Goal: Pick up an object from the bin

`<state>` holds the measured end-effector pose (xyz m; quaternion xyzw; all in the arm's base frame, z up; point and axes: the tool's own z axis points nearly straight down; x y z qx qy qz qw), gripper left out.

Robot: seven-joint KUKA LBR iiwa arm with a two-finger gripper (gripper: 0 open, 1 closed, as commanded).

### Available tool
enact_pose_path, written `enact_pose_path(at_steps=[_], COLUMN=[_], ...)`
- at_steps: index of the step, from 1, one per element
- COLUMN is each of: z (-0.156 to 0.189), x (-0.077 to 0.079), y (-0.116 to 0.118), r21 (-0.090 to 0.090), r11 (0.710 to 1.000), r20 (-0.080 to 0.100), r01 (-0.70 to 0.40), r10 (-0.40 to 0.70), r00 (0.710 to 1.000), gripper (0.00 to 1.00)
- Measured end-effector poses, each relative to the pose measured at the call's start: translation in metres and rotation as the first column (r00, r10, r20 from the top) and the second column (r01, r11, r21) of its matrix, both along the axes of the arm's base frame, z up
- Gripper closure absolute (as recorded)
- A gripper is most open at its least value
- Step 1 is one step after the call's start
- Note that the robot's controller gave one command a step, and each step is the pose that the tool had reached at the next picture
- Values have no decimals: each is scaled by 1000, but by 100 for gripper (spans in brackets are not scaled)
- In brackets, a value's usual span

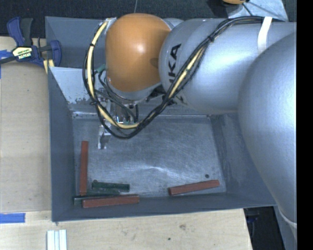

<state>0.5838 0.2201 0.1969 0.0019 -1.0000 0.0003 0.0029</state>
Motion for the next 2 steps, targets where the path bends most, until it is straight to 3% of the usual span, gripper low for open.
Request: enact_pose_path(at_steps=[1, 2], z=[5, -51], x=[2, -49], y=[-1, 5], r21=[2, 2], r11=[1000, 999], r20=[8, 12], r01=[3, -49], r10=[-3, 49], r00=[1000, 999], gripper=[0, 0])
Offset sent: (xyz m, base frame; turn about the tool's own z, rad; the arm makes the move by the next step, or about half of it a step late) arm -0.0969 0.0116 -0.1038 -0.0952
